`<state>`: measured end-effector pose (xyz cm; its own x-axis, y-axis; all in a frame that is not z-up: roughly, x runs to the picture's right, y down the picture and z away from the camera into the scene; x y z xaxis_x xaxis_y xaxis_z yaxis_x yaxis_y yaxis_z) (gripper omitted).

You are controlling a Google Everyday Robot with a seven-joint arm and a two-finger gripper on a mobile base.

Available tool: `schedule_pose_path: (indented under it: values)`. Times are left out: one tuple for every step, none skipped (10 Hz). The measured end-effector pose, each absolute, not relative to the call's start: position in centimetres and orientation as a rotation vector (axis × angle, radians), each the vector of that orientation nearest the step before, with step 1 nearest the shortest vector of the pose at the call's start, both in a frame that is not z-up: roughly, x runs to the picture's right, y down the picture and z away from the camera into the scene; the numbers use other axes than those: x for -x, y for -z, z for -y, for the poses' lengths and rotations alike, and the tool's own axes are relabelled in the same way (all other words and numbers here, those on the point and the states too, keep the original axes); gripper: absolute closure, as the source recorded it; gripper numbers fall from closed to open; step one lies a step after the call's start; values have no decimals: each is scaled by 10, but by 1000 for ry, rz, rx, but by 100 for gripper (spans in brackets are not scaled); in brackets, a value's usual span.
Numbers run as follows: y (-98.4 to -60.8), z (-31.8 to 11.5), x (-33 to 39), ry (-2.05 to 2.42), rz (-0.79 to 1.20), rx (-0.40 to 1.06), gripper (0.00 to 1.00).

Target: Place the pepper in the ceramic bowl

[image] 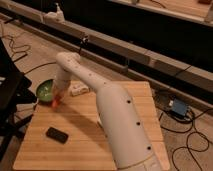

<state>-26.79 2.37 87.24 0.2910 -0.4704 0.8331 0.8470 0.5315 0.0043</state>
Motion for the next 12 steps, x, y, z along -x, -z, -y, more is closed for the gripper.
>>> schedule_pose_path:
  values:
    - [-871, -7, 264, 886, 884, 453, 100]
    - [-870, 14, 262, 841, 882, 391, 100]
    - [-871, 25, 265, 822, 888, 350, 100]
    - [-873, 37, 271, 803, 901, 293, 100]
    - [-876, 48, 279, 785, 910, 240, 100]
    - [-880, 59, 284, 760, 908, 185, 97]
    - [-889, 71, 287, 728, 896, 117, 89]
    - [-899, 81, 288, 687, 881, 54, 77]
    - [-907, 82, 290, 661, 869, 19, 65]
    - [-912, 76, 292, 650, 864, 7, 55]
    - [-913, 65, 294, 647, 868, 16, 47]
    - [-913, 47, 295, 642, 879, 35, 39]
